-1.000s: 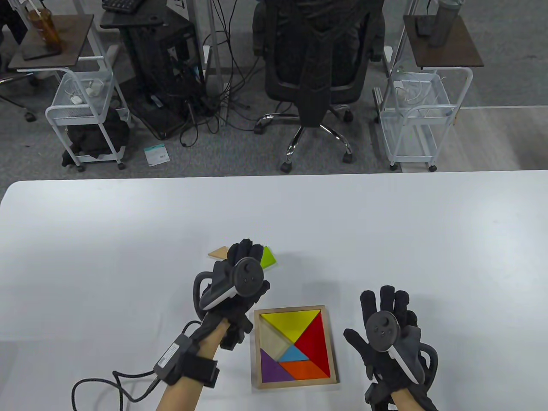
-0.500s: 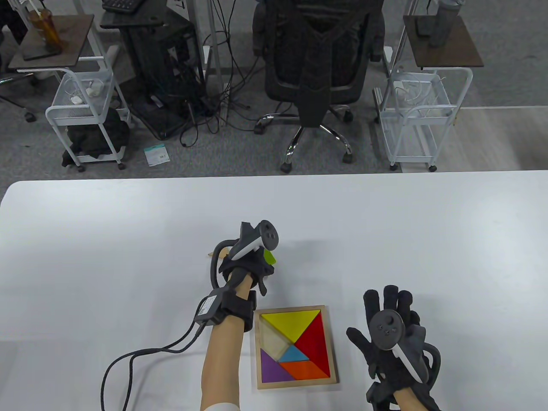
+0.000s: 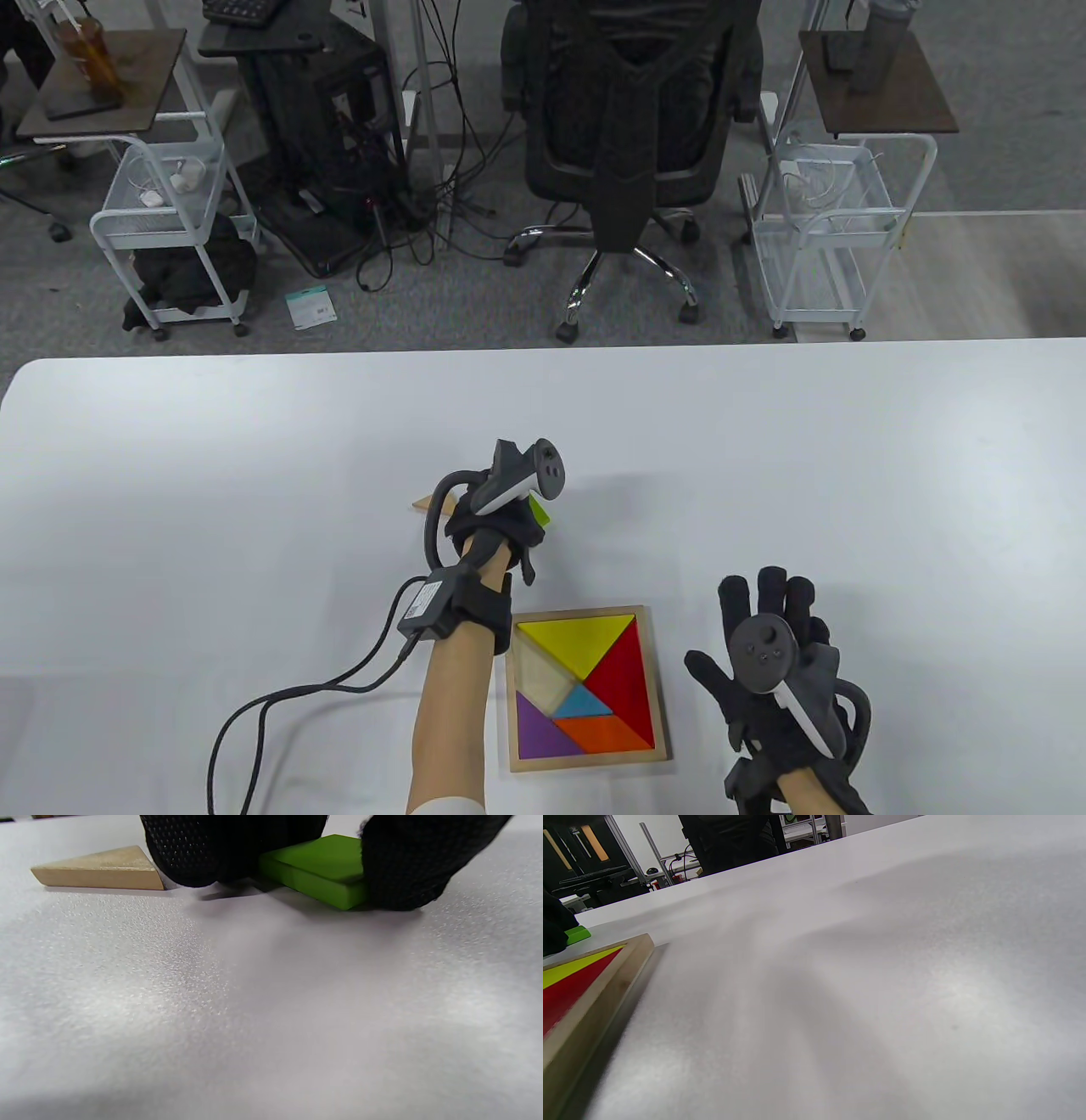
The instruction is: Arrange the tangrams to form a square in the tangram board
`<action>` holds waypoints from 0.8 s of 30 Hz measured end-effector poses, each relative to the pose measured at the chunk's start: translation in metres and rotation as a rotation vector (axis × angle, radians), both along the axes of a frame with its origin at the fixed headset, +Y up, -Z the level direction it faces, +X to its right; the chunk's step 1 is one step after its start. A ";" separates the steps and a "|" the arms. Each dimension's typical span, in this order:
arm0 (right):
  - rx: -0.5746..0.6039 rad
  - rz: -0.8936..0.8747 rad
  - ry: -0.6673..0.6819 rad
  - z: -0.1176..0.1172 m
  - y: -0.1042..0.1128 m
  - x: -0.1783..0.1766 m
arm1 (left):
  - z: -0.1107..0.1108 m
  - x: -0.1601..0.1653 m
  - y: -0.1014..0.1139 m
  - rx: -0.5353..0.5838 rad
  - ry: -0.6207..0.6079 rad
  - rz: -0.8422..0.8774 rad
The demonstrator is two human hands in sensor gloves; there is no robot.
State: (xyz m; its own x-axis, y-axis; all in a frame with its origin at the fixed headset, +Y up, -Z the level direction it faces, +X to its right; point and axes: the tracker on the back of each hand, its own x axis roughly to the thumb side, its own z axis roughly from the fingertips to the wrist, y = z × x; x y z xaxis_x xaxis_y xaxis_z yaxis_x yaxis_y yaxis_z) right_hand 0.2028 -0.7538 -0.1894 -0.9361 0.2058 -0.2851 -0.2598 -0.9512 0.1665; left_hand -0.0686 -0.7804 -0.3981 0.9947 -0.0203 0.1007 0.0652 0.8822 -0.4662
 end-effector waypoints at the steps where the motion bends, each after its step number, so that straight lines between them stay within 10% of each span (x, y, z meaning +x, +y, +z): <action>1: 0.001 -0.002 0.000 0.000 0.000 0.000 | 0.003 0.000 0.000 0.009 0.001 0.002; 14: 0.007 0.027 -0.007 -0.001 -0.003 -0.004 | 0.124 -0.029 0.037 0.139 0.034 0.329; 24: 0.047 0.059 0.019 0.002 -0.002 -0.012 | 0.195 -0.010 0.027 0.164 -0.054 0.231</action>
